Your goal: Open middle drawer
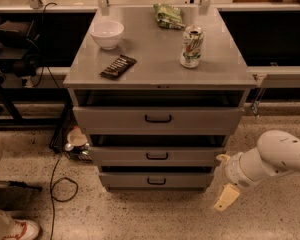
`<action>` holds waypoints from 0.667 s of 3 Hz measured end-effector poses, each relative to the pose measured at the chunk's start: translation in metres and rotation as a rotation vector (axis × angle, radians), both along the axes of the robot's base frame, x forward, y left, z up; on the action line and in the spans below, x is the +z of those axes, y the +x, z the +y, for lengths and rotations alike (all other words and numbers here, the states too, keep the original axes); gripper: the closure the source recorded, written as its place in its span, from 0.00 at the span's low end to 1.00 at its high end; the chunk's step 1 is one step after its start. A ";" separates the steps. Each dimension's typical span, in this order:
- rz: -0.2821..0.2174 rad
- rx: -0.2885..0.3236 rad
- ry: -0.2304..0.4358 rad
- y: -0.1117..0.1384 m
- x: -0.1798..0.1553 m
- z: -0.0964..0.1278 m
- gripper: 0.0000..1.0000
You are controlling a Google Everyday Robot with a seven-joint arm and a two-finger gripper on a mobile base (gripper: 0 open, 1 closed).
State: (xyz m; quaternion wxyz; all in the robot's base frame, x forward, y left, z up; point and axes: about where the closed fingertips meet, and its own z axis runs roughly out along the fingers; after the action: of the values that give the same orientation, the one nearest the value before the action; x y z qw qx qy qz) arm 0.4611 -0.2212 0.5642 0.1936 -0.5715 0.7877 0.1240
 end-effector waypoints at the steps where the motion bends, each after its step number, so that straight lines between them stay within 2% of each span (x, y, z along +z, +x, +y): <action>1: -0.031 0.028 -0.001 0.004 -0.005 0.002 0.00; 2: -0.097 0.090 -0.025 0.026 -0.023 0.003 0.00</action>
Offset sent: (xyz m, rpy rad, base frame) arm 0.0663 0.0000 -0.0559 -0.0738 -0.2136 0.1892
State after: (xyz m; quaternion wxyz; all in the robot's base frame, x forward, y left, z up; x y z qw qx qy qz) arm 0.4871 -0.2186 0.5412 0.2187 -0.6140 0.7525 0.0947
